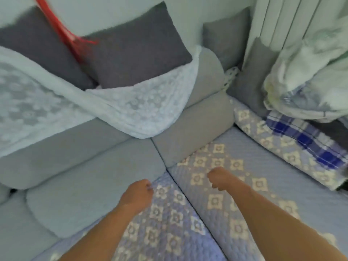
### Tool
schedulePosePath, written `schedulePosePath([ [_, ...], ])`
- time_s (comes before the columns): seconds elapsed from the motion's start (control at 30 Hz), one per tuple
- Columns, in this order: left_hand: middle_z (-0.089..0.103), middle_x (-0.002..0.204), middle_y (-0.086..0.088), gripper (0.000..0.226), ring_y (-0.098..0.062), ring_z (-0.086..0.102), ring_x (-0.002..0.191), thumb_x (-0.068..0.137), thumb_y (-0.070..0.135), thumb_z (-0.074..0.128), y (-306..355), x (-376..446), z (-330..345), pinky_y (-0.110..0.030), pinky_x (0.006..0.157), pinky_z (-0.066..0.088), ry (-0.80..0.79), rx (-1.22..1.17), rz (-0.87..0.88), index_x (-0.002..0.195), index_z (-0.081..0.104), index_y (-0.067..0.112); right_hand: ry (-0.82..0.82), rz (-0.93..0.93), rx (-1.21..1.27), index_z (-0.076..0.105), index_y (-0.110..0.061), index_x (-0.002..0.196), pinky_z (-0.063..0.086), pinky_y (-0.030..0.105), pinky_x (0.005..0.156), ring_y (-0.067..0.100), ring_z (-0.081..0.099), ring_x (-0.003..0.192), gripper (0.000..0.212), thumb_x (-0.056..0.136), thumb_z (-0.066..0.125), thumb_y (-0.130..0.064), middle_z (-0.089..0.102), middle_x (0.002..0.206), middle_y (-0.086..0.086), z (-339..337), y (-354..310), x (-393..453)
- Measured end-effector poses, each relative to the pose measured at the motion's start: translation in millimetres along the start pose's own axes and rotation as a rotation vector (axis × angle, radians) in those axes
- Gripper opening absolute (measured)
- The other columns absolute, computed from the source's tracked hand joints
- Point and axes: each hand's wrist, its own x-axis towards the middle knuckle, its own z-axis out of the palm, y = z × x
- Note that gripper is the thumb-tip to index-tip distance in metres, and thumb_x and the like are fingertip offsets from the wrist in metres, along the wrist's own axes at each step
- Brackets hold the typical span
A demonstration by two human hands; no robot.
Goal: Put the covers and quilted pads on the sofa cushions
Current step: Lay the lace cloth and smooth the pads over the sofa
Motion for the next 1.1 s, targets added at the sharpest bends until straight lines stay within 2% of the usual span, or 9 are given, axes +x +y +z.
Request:
schedulePosePath([
  [0.2,0.056,0.141,-0.004,0.038,-0.021,0.056,0.124,0.102,0.029,0.047,-85.9,23.2,-58.8,-0.026,0.1,0.039,0.116,-0.137,-0.124,0.138,0.054,0.02,0.014,-0.182,-0.091,0.045,-0.018,0.067,0.035,0.025,0.072,0.021,0.051,0.089,0.033,0.1,0.044,-0.014,0.052,0.083,0.007,11.8,-120.4,26.0],
  [0.3,0.05,0.141,-0.004,0.045,-0.022,0.052,0.126,0.102,0.03,0.047,-94.7,35.4,-74.2,-0.032,0.102,0.042,0.178,-0.055,-0.09,0.147,0.043,0.023,-0.032,-0.131,-0.044,0.059,-0.007,0.081,0.051,0.03,0.068,0.03,0.062,0.088,0.021,0.097,0.048,-0.015,0.06,0.089,0.013,11.6,-144.4,53.2],
  [0.43,0.047,0.144,-0.002,0.053,-0.024,0.046,0.13,0.098,0.025,0.05,-92.9,90.5,-113.5,-0.039,0.101,0.045,0.344,0.266,0.004,0.149,0.038,0.022,-0.114,-0.055,0.054,0.057,0.002,0.126,0.055,0.042,0.084,0.03,0.059,0.092,0.032,0.1,0.052,-0.016,0.061,0.112,0.018,6.7,-166.5,94.2],
  [0.53,0.04,0.151,-0.001,0.061,-0.024,0.037,0.139,0.094,0.02,0.053,-87.8,158.4,-132.0,-0.038,0.108,0.037,0.416,0.54,0.058,0.151,0.032,0.023,-0.12,-0.018,0.187,0.056,0.0,0.126,0.055,0.042,0.084,0.029,0.059,0.092,0.031,0.1,0.053,-0.016,0.06,0.107,0.017,-1.7,-179.2,145.6],
  [0.7,-0.022,0.163,-0.016,0.094,-0.04,-0.015,0.151,0.097,0.019,0.051,-83.2,269.0,-141.0,-0.053,0.124,0.0,0.381,1.069,0.067,0.155,-0.024,0.022,-0.197,0.068,0.5,0.051,-0.008,0.121,0.052,0.036,0.075,0.02,0.06,0.075,0.023,0.1,0.055,-0.017,0.055,0.093,0.008,-14.2,-188.4,222.1],
  [0.77,-0.008,0.164,-0.022,0.089,-0.046,0.001,0.15,0.096,0.021,0.053,-88.7,294.9,-159.7,-0.061,0.121,0.002,0.415,1.248,0.062,0.157,-0.011,0.021,-0.238,0.071,0.607,0.053,-0.008,0.121,0.054,0.036,0.075,0.021,0.062,0.078,0.023,0.1,0.056,-0.017,0.057,0.099,0.009,-16.6,-187.9,243.0],
  [0.87,0.065,0.1,-0.023,0.037,-0.043,0.064,0.09,0.075,0.003,0.066,-92.1,291.7,-178.5,-0.061,0.094,0.042,0.563,1.043,0.061,0.112,0.064,0.005,-0.299,0.098,0.774,0.053,-0.006,0.127,0.055,0.038,0.081,0.027,0.063,0.088,0.03,0.099,0.057,-0.018,0.057,0.101,0.011,-12.0,-188.4,260.1],
  [0.93,0.065,0.073,-0.018,0.016,-0.039,0.064,0.064,0.08,0.006,0.069,-78.0,265.4,-166.2,-0.042,0.067,0.046,0.603,0.673,0.015,0.094,0.063,0.001,-0.355,0.141,0.939,0.05,-0.005,0.136,0.054,0.043,0.09,0.032,0.061,0.104,0.043,0.1,0.059,-0.026,0.056,0.114,0.013,-3.8,-180.3,257.6],
  [1.1,0.066,0.08,-0.005,0.018,-0.033,0.066,0.077,0.098,0.035,0.046,-18.8,157.8,-72.1,-0.037,0.063,0.044,0.357,0.045,-0.009,0.102,0.052,0.019,-0.702,0.376,1.395,0.033,-0.015,0.154,0.031,0.065,0.113,0.055,0.036,0.137,0.083,0.092,0.054,-0.066,0.04,0.147,0.031,43.1,-139.2,206.0],
])
